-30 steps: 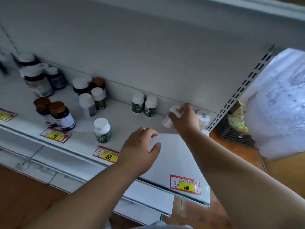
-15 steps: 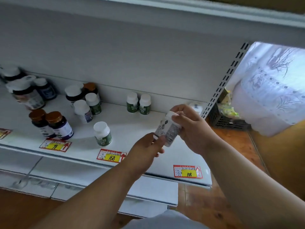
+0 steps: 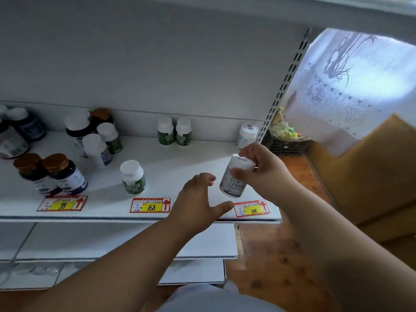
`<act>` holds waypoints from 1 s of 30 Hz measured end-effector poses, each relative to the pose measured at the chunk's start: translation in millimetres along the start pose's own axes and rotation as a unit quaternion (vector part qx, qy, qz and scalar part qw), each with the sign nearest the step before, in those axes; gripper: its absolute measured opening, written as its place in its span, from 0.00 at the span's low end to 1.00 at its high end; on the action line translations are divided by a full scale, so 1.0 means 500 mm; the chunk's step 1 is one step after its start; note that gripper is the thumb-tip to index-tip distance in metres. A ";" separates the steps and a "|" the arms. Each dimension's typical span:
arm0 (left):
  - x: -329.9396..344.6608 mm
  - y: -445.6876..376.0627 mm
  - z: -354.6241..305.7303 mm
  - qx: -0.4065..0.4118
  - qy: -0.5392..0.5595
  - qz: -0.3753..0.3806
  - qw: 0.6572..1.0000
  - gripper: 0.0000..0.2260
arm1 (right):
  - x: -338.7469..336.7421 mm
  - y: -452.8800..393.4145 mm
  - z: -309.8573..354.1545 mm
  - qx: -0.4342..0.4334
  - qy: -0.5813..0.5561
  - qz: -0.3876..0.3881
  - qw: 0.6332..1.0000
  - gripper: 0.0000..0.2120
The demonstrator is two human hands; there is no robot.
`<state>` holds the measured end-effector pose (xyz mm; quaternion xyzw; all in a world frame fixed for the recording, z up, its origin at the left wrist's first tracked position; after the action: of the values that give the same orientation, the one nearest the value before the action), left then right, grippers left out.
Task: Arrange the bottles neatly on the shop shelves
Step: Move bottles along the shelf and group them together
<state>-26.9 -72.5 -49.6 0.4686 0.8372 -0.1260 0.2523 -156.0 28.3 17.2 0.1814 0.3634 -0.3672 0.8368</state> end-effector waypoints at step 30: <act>0.025 -0.080 -0.043 0.026 -0.044 -0.027 0.998 0.37 | -0.015 -0.286 -0.131 0.056 0.165 -0.067 0.982 0.18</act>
<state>-72.9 -74.8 -39.4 0.4461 0.8341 -0.1752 0.2729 -297.5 -25.6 -26.3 0.2613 0.4865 -0.4073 0.7274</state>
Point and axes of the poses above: each hand's wrist, its own y-axis away from the middle knuckle, its own x-axis out of the palm, z = x × y, the point moved 7 cm from there along -y, towards the middle knuckle, and after that the axes turned 13 degrees about y, right-handed, at the moved point
